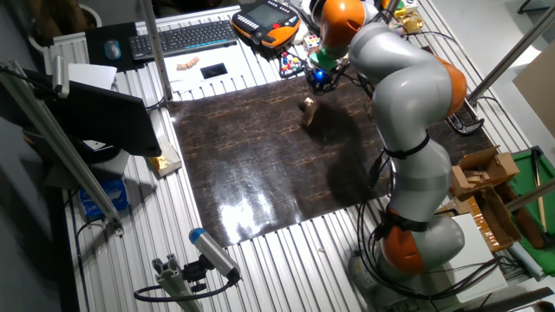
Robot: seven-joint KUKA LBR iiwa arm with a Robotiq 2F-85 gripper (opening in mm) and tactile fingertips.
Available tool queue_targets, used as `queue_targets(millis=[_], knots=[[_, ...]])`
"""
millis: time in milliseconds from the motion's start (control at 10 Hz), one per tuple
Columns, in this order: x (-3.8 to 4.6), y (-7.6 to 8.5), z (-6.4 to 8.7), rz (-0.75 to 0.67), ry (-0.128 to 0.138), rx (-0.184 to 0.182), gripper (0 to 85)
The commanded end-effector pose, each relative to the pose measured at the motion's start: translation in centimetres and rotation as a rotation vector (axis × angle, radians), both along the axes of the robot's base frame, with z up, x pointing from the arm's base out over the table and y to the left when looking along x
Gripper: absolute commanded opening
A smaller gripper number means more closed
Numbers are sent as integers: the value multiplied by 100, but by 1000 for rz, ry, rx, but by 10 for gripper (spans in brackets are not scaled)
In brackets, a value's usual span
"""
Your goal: Stack the blocks in a vertical line of five
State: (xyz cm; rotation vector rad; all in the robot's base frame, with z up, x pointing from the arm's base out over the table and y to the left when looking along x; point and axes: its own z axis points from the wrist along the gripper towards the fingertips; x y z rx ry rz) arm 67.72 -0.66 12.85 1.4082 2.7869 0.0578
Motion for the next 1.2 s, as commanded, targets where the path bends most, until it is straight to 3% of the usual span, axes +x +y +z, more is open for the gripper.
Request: queue_targets(millis=[0,600,1100], knots=[[29,5,-37,0,-1,0,7],[148,41,-284,8,-4,12,13],[205,60,-467,-23,-11,24,437]])
